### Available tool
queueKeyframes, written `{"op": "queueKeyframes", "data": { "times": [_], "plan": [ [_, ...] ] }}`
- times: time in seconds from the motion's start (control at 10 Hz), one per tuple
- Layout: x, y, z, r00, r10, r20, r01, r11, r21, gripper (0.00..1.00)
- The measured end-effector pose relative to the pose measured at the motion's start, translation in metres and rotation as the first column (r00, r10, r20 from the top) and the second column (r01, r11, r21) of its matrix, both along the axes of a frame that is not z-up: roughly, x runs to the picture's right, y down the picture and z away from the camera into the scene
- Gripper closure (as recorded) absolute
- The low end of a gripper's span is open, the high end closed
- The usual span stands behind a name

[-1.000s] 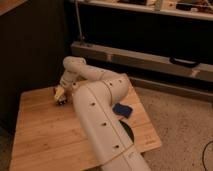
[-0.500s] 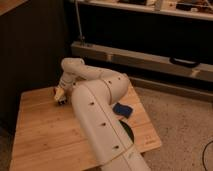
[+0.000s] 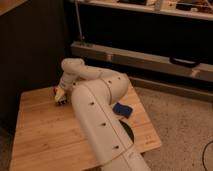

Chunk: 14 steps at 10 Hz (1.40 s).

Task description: Place the eraser on the white sponge

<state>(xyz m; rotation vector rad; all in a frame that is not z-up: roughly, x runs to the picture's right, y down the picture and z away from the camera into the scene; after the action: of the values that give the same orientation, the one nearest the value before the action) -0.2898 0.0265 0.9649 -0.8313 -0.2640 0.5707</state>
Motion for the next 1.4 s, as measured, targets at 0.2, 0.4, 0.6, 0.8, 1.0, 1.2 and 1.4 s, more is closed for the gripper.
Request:
{"op": "queueKeyframes", "data": {
  "times": [0.2,0.4,0.6,0.8,1.0,1.2,1.4],
  "plan": [
    [0.0007,0.0009,0.0007,1.000,-0.006,-0.014,0.006,1.0000,0.003,0.20],
    [0.0008,0.0020,0.0015,0.999,-0.015,-0.029,0.016,0.9998,0.009,0.20],
    [0.0009,0.0034,0.0022,0.998,-0.031,-0.048,0.032,0.9993,0.022,0.20],
    [-0.0005,0.0054,0.0023,0.996,-0.051,-0.067,0.053,0.9977,0.041,0.20],
    [-0.0008,0.0055,0.0028,0.995,-0.058,-0.081,0.061,0.9970,0.046,0.20],
    [-0.0008,0.0064,0.0039,0.994,-0.065,-0.089,0.069,0.9967,0.042,0.20],
    [0.0002,0.0065,0.0049,0.992,-0.076,-0.097,0.080,0.9960,0.039,0.20]
  ]
}}
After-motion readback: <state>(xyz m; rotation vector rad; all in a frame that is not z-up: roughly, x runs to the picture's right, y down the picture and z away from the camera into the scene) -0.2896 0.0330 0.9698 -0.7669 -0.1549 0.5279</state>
